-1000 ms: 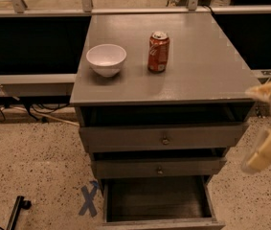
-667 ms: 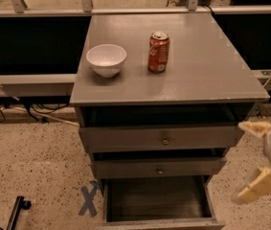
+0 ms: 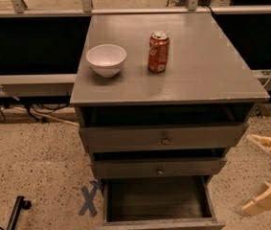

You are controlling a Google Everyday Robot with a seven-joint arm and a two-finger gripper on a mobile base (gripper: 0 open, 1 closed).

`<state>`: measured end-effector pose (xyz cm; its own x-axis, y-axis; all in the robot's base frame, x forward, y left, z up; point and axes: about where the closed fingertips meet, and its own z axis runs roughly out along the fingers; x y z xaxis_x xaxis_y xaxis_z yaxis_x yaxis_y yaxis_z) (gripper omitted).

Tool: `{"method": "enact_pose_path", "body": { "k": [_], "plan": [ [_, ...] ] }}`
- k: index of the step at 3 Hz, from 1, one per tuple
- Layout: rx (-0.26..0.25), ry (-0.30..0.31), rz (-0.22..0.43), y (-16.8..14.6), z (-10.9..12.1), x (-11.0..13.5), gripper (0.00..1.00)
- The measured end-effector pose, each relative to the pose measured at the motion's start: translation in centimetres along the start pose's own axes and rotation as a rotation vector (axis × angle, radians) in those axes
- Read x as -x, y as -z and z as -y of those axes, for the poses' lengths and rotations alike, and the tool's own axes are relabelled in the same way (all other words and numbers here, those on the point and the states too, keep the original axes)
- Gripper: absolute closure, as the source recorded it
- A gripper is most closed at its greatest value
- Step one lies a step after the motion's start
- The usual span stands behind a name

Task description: Close bottom drawer

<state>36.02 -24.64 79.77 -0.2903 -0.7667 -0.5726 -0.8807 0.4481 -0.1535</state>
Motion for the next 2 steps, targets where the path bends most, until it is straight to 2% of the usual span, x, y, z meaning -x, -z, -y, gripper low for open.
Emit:
{"method": "enact_pose_path", "body": {
  "k": [1,2],
  "plan": [
    [0.081,0.032,0.014,-6.4,-0.8,-2.6,0.00],
    [0.101,0.040,0.080,-13.1,-3.8,-6.9,0.00]
  ]
}}
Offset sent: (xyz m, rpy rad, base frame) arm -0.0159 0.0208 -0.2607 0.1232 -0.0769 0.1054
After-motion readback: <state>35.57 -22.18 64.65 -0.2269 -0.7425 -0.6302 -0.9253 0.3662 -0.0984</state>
